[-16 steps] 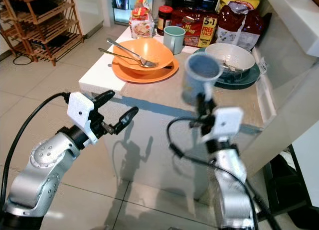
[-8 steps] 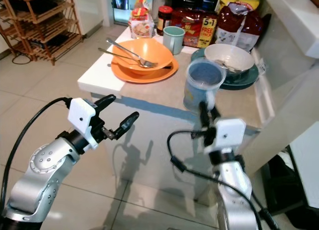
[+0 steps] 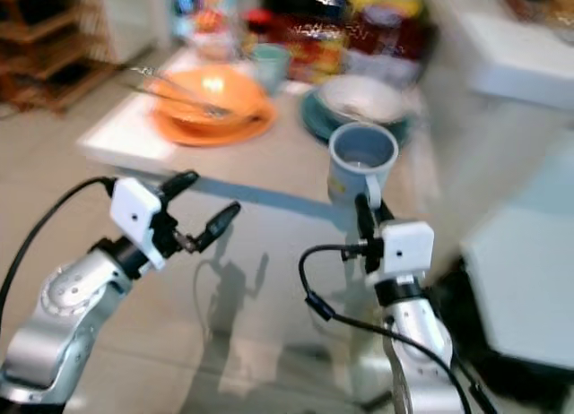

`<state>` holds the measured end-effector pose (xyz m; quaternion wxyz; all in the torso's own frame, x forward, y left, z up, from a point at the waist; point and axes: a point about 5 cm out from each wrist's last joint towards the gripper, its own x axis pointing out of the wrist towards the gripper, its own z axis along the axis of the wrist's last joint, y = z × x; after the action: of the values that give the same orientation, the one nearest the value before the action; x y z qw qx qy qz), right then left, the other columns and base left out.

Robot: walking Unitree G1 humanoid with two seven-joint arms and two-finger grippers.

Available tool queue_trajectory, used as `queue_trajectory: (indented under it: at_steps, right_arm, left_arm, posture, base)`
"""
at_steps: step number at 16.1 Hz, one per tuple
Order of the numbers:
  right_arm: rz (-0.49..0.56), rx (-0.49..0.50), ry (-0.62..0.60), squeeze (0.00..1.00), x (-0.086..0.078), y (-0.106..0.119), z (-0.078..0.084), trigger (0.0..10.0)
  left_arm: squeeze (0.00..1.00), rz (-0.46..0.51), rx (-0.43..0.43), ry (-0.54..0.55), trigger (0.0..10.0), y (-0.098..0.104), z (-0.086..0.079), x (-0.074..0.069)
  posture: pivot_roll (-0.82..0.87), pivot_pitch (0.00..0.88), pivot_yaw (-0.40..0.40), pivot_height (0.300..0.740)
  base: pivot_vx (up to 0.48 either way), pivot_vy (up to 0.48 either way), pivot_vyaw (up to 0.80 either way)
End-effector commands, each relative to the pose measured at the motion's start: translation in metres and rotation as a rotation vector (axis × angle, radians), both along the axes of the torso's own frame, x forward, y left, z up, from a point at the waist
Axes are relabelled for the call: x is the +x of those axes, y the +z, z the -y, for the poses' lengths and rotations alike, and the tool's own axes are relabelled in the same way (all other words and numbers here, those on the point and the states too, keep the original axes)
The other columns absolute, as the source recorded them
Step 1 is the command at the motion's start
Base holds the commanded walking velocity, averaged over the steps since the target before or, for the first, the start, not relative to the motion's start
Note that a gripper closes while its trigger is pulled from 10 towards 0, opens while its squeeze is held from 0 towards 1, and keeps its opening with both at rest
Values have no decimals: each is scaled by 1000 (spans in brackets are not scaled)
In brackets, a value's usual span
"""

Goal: Setting the table

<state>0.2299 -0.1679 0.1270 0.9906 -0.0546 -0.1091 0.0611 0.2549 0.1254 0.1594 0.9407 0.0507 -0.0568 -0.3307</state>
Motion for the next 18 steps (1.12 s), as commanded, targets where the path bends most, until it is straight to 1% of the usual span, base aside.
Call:
queue_trajectory:
  at_steps: [1, 2, 4, 5, 6, 12, 14, 15, 17, 18]
  right_arm:
    - [14, -11, -3, 0, -1, 3, 2, 10000]
    - [14, -12, -1, 0, -1, 3, 2, 10000]
    - [16, -38, 17, 0, -2, 2, 0, 10000]
    - [17, -58, 45, 0, -3, 1, -3, 10000]
    - [18, -71, 65, 0, -3, 1, -4, 10000]
    - [16, -71, 79, 0, -5, 0, -6, 10000]
    - [19, -68, 48, 0, -7, -1, -2, 10000]
    - [7, -42, -12, 0, -11, -2, 6, 10000]
    - [10, -29, -44, 0, -16, -1, 11, 10000]
    - [18, -28, -56, 0, -17, 0, 13, 10000]
  left_arm:
    - [0, 10, 9, -27, 10000, 1, 3, -4]
    - [0, 10, 10, -27, 10000, 1, 2, -4]
    - [0, 7, 12, -23, 10000, 1, -1, -4]
    - [0, -21, -1, 6, 10000, -2, -5, -2]
    - [0, -24, -16, 18, 10000, -2, -7, -1]
    - [0, -17, -7, 11, 10000, 0, -5, -1]
    - [0, -17, -3, 18, 10000, -1, -3, 1]
    - [0, -23, 2, 18, 10000, -4, -2, 0]
    - [0, -15, 18, 4, 10000, -7, -1, -3]
    - [0, -13, 18, 0, 10000, -7, 0, -4]
  posture:
    - [64, 19, -70, 740]
    - [64, 19, -70, 740]
    - [66, 16, -70, 740]
    - [66, 12, -69, 740]
    - [66, 9, -70, 740]
    - [67, 0, -69, 740]
    - [62, 0, -68, 740]
    - [56, 0, -67, 740]
    - [50, 0, -67, 740]
    - [48, 0, -68, 740]
  base:
    - [0, -322, 0]
    - [0, -326, 0]
    - [0, -321, -506]
    - [0, 0, 0]
    - [0, 0, 0]
    - [0, 0, 0]
    - [0, 0, 0]
    - [0, 0, 0]
    - [0, 0, -634]
    - [0, -262, -788]
